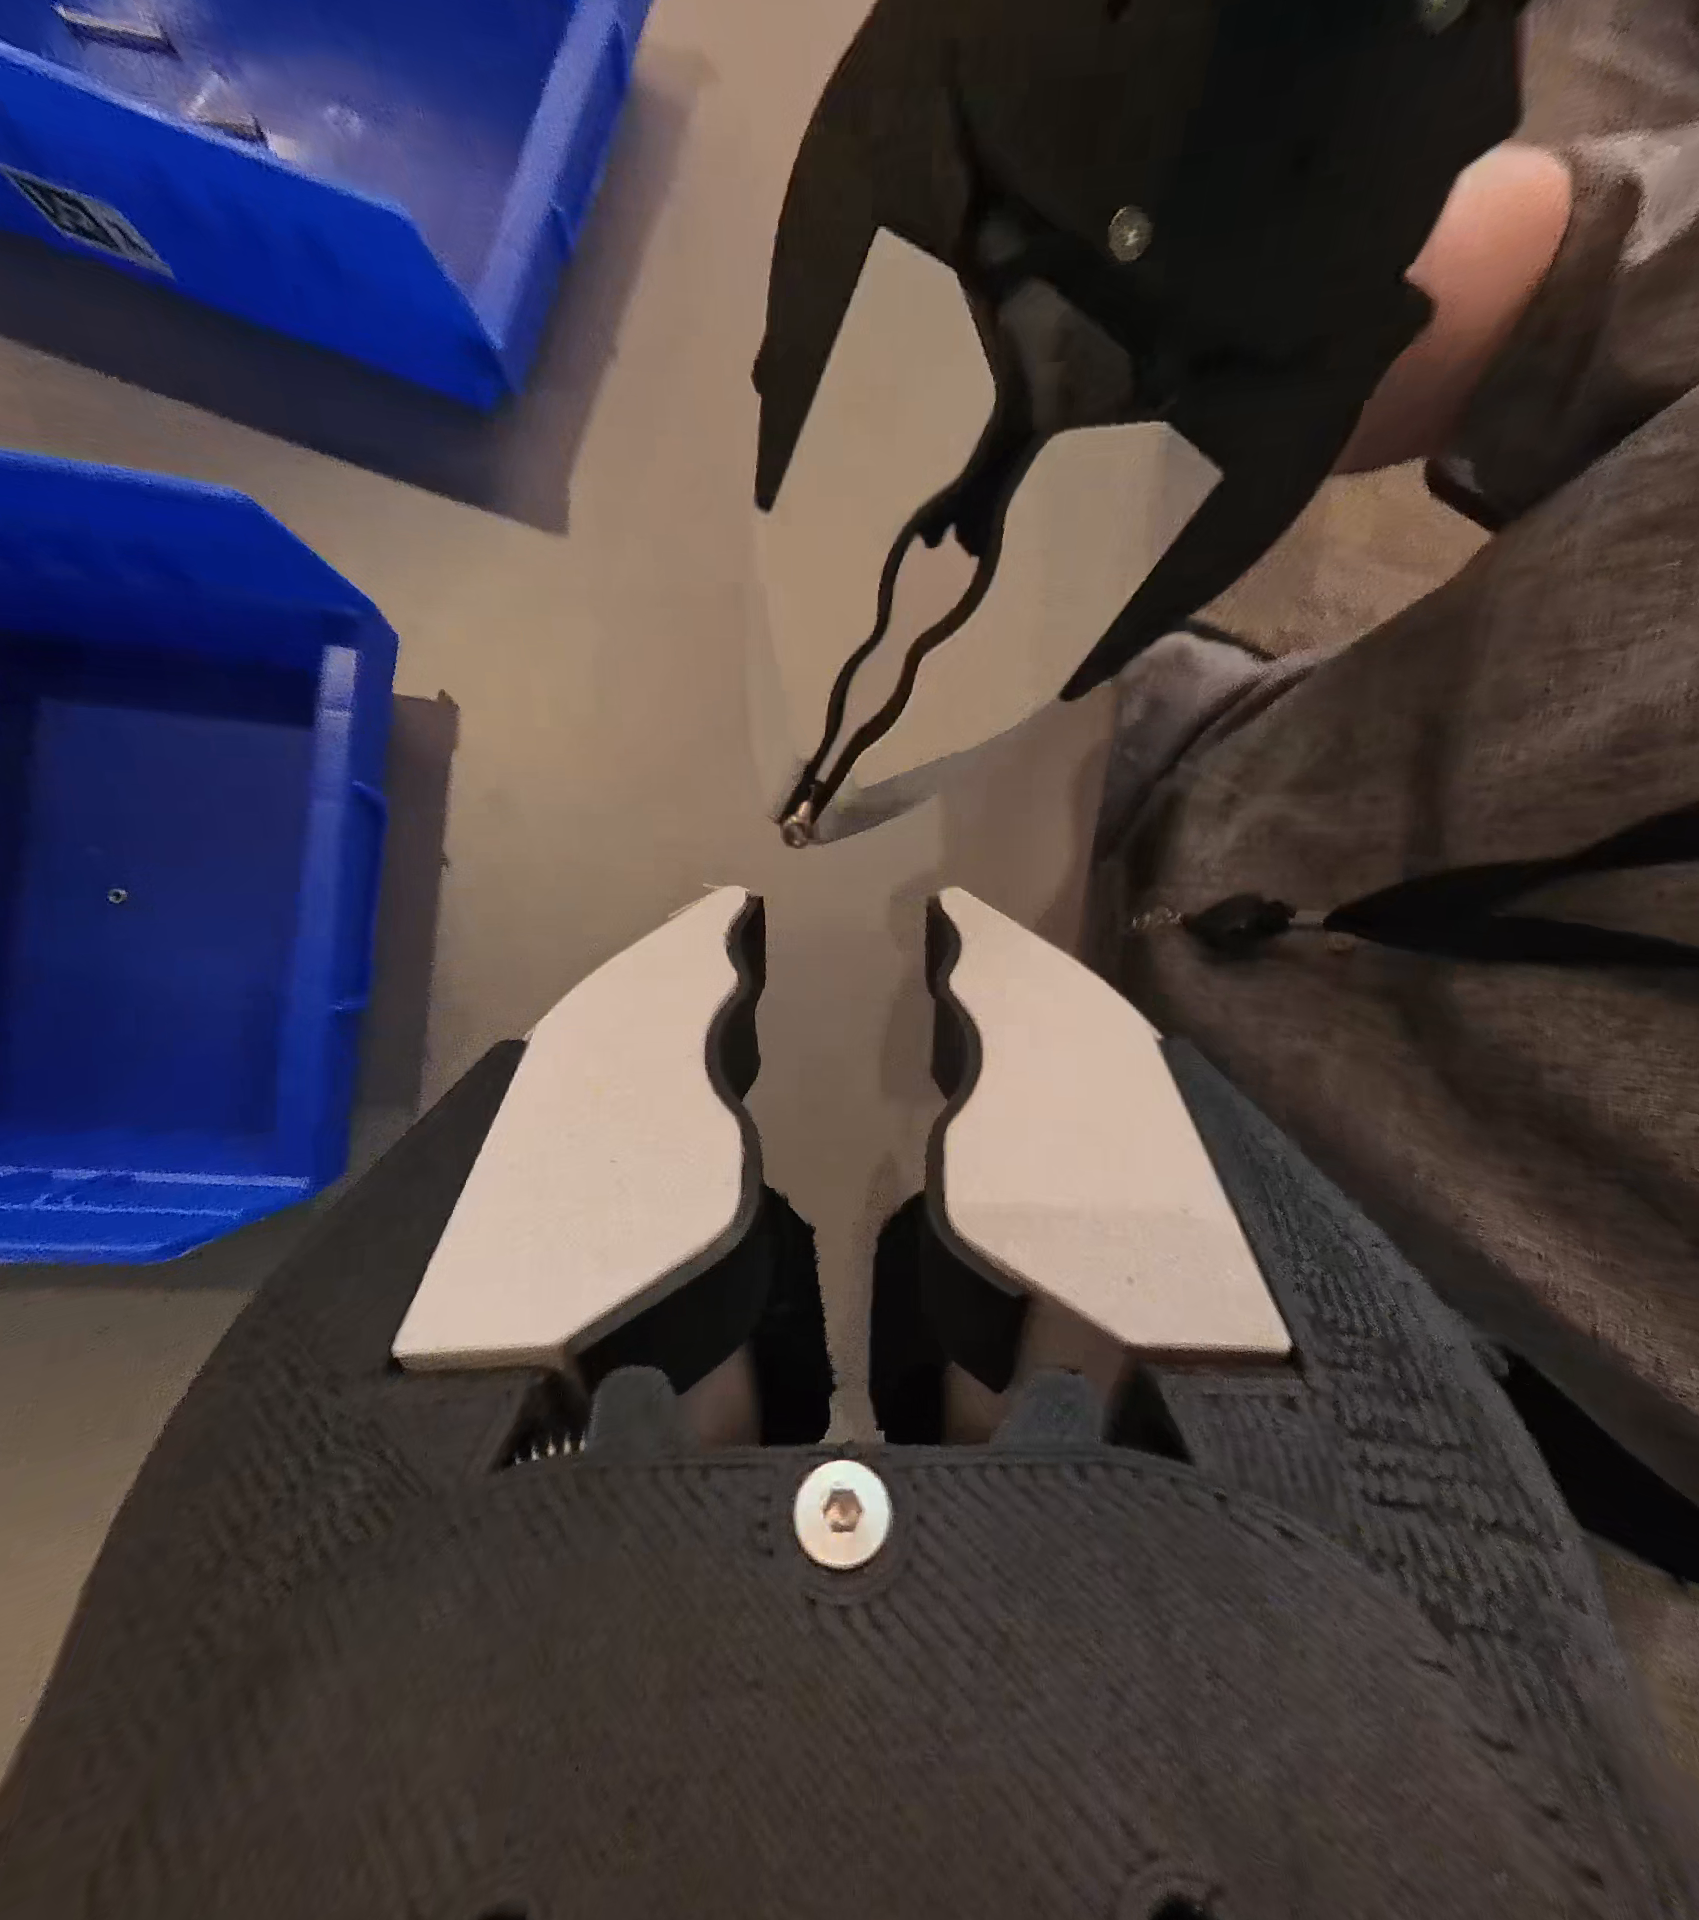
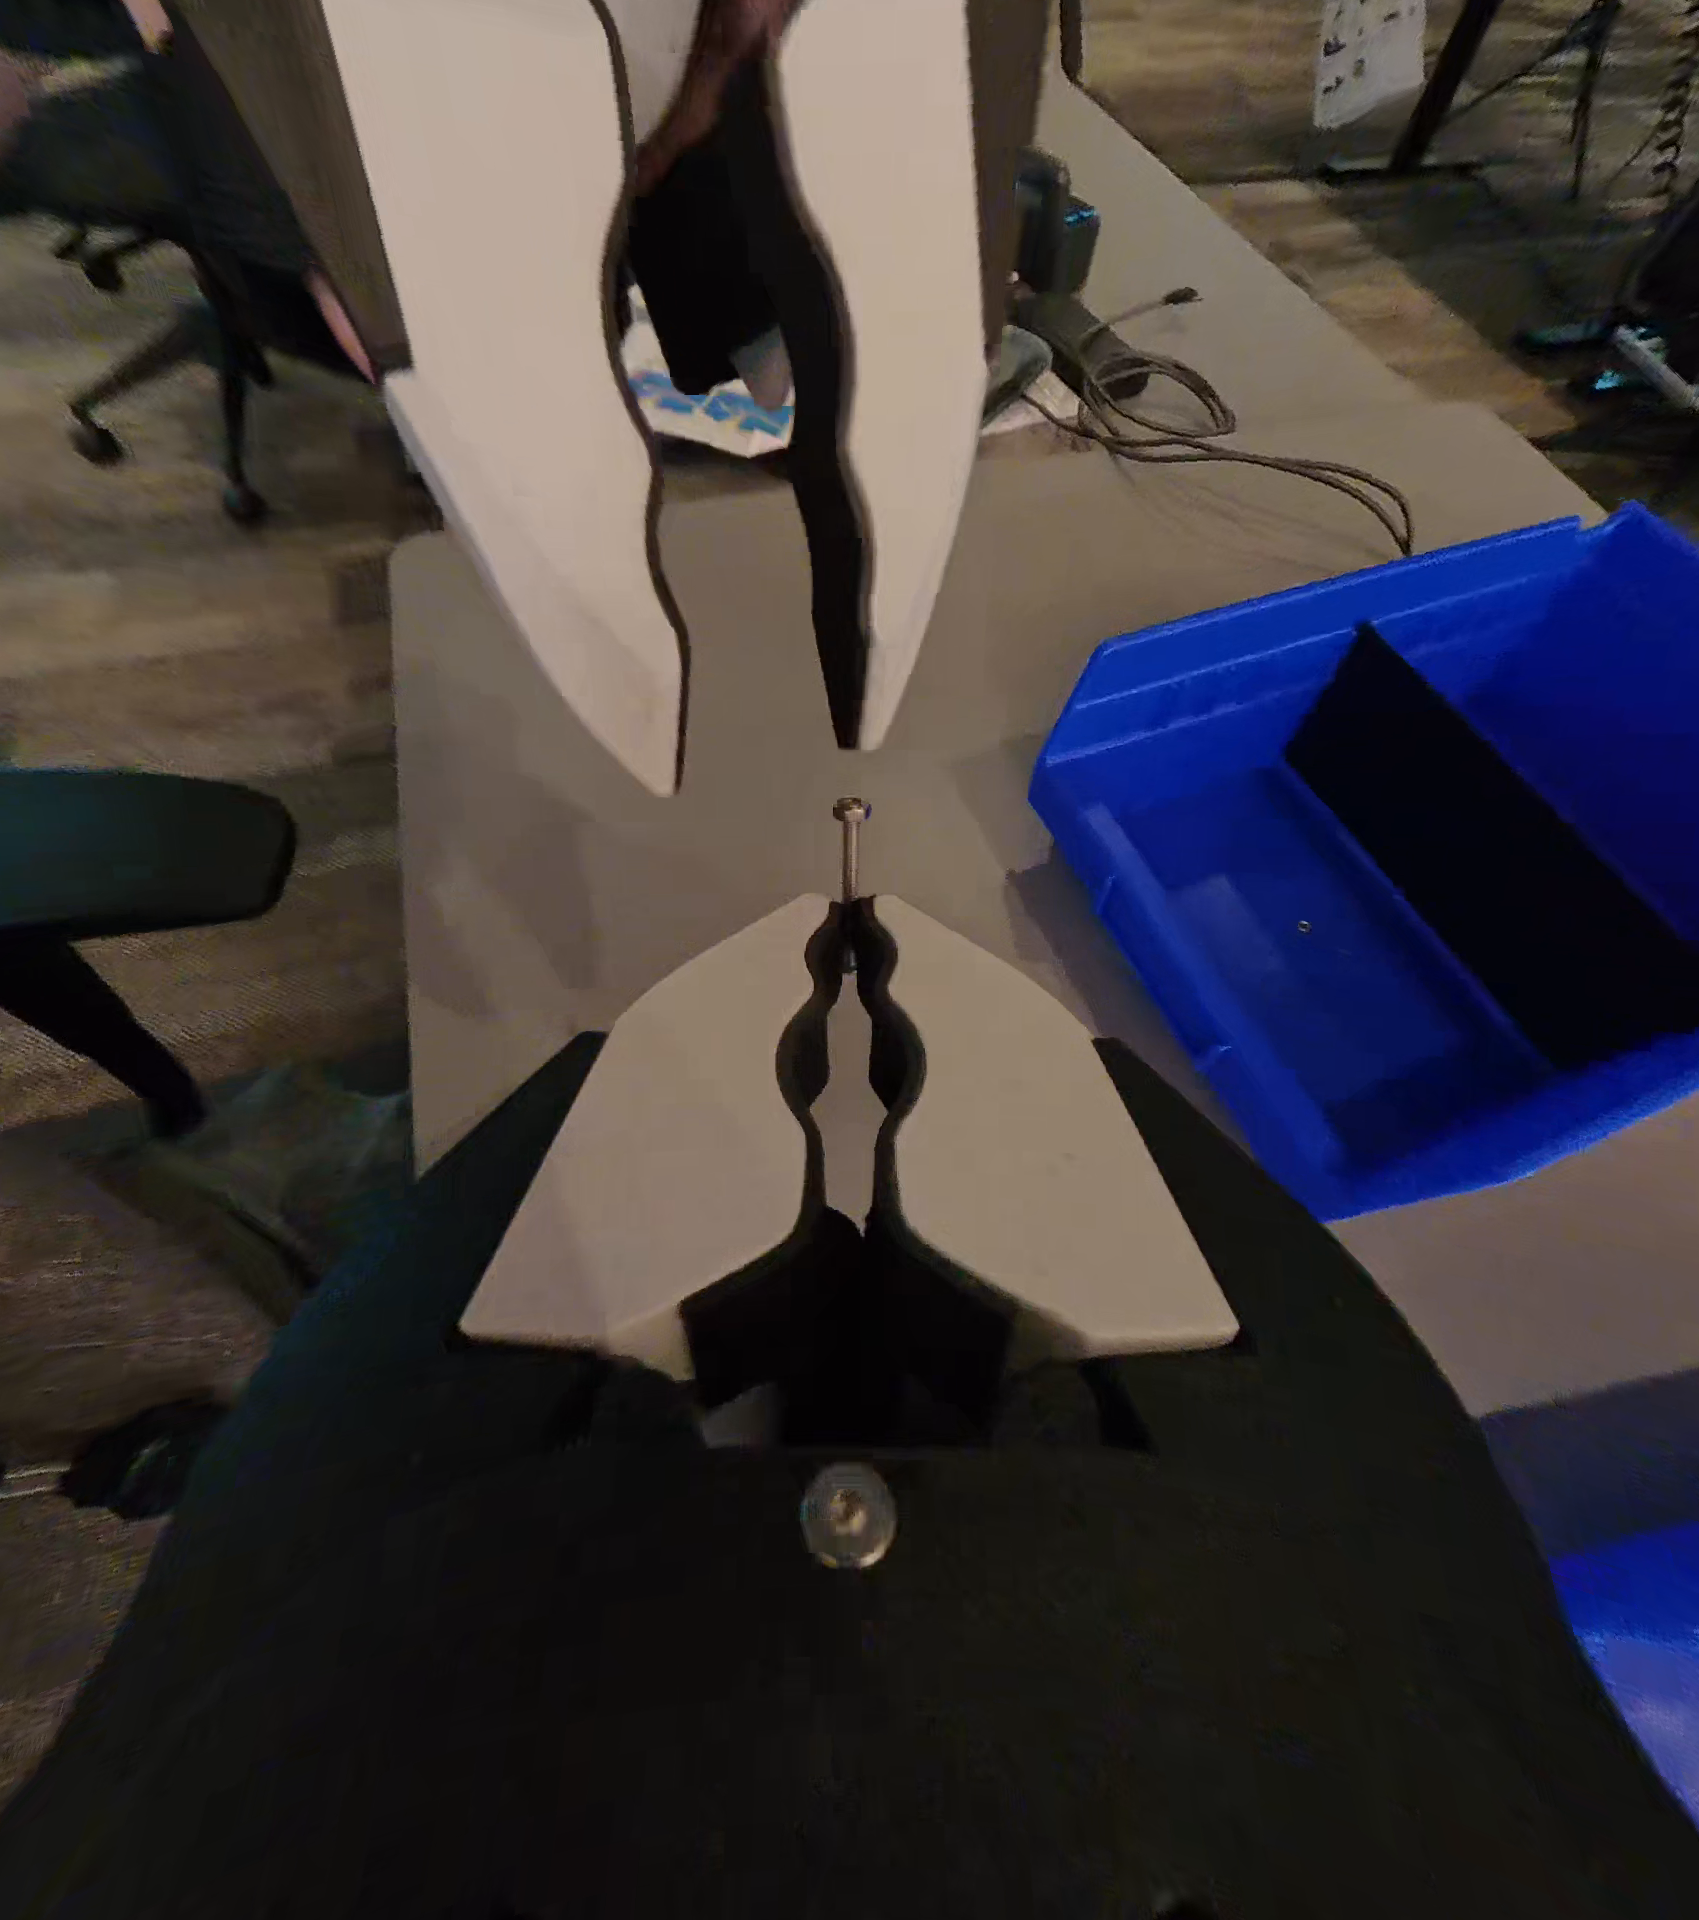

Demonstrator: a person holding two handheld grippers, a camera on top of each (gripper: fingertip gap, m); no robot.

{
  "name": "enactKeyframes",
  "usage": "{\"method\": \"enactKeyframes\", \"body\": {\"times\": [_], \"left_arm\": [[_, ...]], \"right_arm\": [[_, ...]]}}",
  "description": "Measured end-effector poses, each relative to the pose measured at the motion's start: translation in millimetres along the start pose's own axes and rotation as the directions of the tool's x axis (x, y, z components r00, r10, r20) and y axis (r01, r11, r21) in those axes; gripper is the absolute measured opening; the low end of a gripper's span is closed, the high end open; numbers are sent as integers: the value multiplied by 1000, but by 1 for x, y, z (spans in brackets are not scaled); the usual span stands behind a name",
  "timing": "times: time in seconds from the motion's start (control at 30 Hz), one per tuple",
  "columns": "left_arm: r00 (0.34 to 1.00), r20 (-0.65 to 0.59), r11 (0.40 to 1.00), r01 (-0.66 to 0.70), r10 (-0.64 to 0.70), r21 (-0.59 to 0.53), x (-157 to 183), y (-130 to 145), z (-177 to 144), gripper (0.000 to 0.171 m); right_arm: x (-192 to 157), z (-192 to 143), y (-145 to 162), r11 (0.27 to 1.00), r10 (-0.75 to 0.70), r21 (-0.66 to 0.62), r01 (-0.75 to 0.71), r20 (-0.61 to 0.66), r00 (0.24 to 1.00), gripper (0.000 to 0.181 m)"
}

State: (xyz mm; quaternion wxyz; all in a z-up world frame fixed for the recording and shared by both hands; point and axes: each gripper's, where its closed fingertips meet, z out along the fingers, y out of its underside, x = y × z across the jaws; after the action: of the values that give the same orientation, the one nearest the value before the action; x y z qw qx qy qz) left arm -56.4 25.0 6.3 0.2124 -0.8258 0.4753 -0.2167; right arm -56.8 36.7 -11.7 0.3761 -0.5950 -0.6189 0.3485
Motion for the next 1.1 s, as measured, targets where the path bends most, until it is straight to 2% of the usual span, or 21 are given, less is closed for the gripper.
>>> {"method": "enactKeyframes", "body": {"times": [0.17, 0.6, 0.8, 0.93, 1.1], "left_arm": [[999, 3, 997, -53, 53, -58, -3, 1, 7, 28], [999, -31, 997, -47, 45, -65, -3, -3, 10, 20], [996, -61, 996, -62, 58, -61, 0, -3, 12, 6], [995, -67, 995, -79, 75, -61, 2, -2, 13, 6], [982, -114, 987, -156, 151, -38, 11, -3, 10, 6]], "right_arm": [[-10, 5, -1, 1000, -15, -10, 15, 49, 999, 2], [-7, 6, 4, 998, -41, -43, 42, 33, 999, 2], [-8, 3, 3, 999, -36, -33, 37, 42, 998, 2], [-9, 2, 3, 999, -37, -34, 38, 47, 998, 2], [-17, -1, 1, 1000, -12, -3, 13, 140, 990, 2]]}}
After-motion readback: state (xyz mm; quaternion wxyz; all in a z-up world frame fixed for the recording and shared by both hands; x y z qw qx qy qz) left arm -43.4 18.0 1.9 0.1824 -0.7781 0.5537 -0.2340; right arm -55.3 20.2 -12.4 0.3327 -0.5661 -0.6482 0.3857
